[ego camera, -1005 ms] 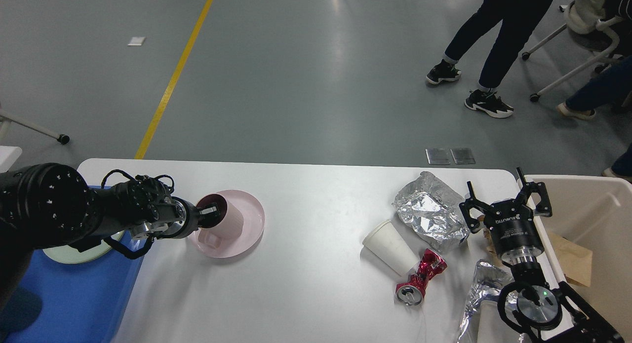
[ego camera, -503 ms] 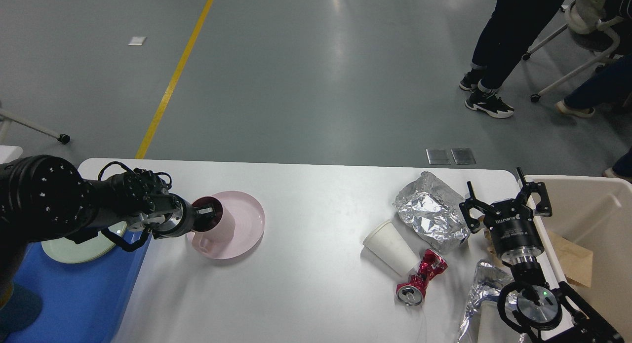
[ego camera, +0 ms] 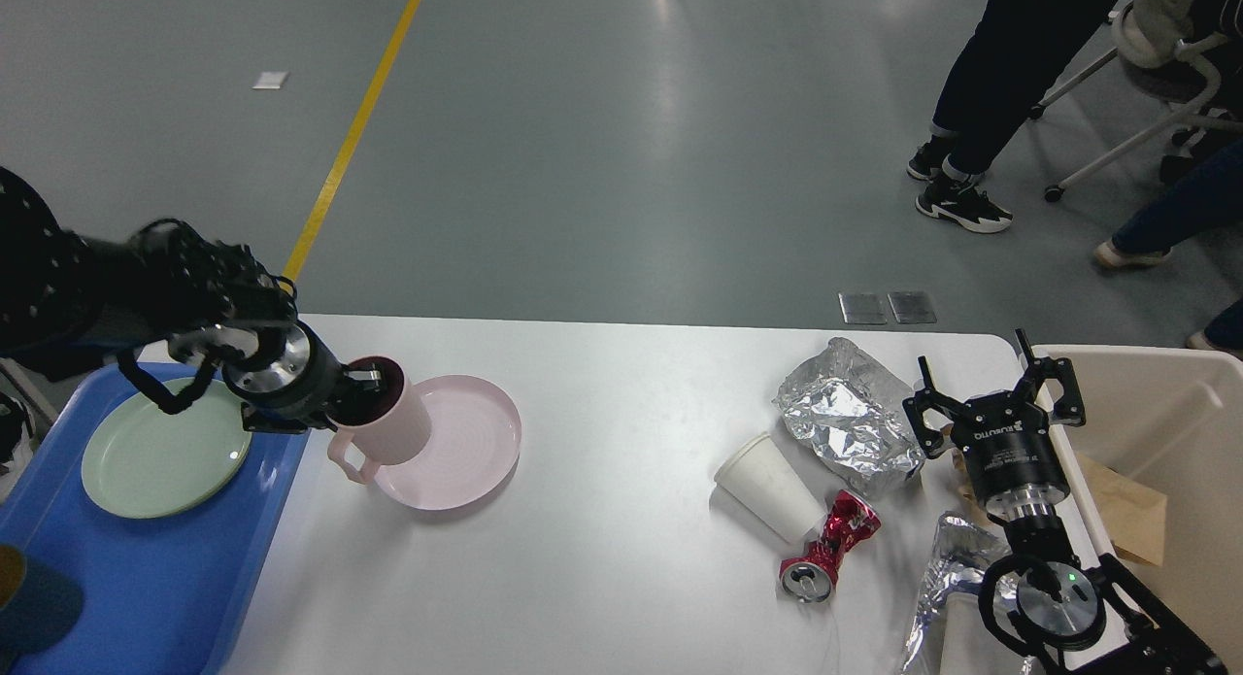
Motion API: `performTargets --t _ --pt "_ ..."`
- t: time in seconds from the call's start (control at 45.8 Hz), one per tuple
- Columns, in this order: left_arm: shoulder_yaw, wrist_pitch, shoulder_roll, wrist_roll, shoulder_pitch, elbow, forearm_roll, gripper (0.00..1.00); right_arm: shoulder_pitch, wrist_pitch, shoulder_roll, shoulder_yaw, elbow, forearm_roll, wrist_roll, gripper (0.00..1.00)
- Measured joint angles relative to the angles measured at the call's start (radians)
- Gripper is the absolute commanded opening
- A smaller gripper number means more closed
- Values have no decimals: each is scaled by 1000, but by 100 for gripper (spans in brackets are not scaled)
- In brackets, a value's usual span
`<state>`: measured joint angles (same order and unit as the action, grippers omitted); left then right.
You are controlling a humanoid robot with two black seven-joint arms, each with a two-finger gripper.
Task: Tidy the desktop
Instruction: 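Carry the pink mug onto the blue tray and lower it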
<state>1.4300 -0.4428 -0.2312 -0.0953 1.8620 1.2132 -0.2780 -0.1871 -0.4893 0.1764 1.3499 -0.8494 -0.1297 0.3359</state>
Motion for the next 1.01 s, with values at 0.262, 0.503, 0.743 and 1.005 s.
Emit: performTargets --t 0.262,0.503,0.743,1.005 --pt "105 16 -14 107 502 401 224 0 0 0 0 0 1 0 0 100" --pt "146 -182 -12 122 750 491 247 0 0 0 0 0 1 0 0 100" --pt "161 -225 -49 119 750 492 266 0 0 0 0 0 1 0 0 100" --pt "184 -89 -282 110 557 455 460 0 0 0 0 0 -1 1 0 100"
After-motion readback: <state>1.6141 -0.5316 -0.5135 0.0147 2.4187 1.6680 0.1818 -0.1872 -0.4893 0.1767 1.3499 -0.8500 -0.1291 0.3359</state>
